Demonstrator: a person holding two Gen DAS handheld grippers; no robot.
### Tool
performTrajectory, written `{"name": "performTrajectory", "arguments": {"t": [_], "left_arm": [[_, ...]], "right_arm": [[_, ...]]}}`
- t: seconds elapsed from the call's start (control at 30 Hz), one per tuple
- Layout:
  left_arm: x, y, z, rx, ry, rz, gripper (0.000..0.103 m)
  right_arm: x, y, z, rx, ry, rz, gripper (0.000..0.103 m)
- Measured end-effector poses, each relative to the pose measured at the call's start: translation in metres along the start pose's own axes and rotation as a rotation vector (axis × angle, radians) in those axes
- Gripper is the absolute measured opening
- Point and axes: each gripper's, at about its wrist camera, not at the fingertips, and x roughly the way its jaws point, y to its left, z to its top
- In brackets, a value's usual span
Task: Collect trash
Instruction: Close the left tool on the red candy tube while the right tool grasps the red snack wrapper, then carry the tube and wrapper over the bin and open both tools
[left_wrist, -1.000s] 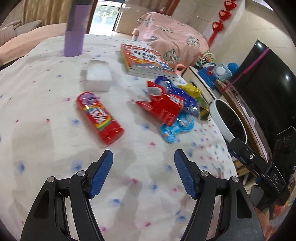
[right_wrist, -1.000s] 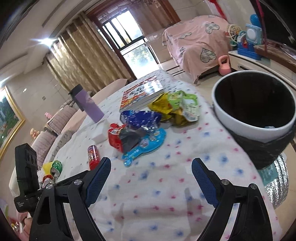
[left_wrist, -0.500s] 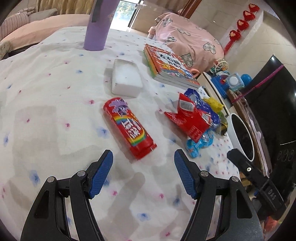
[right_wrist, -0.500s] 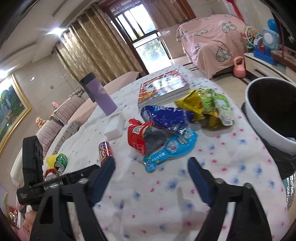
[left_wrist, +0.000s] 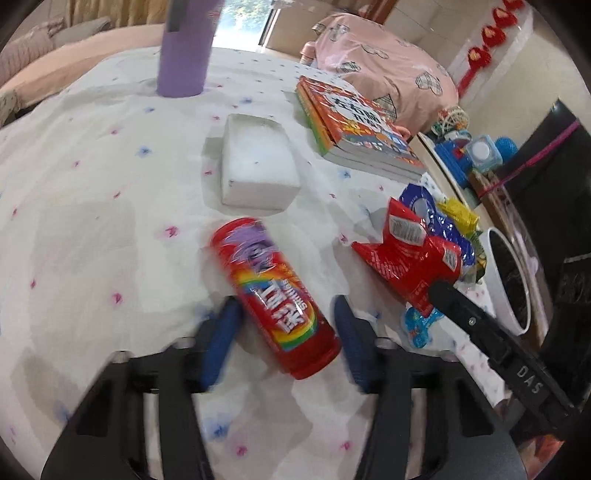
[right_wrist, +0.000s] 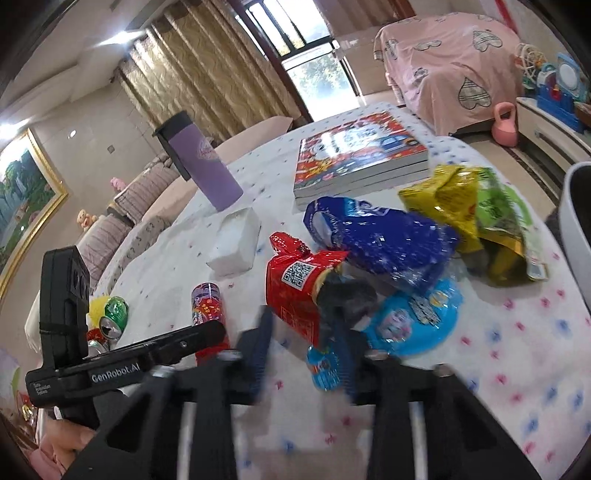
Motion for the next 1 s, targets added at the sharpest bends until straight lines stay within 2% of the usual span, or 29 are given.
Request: {"name": "performTrajectory", "arguments": {"t": [0.07,0.17,0.57,1.0], "left_arm": [[-0.001,-0.003,-0.001,0.024,-0.013,-0.001,0.042],[-0.005,-0.007,-0.006,0.044,-0.02,-0.011,0.038],[-0.032,-0.046,-0.034,0.131,-0.036,-0.091,0.033],[-0.053,-0.117,-0.049,0.267,-0.062,-0.198,0.033]], "right_arm": [[0.002,0.001,0.0,-0.012,0.0,-0.001,0.012],[-0.006,0.006,-0.003,-0.033,-0.012,0.009,0.001],[-0.074,-0.002,-0.014,-0.009,-0.1,0.032,0.0],[-0.138,-0.047,-0.029,0.083,-0.189,-0.047,0.0]]}}
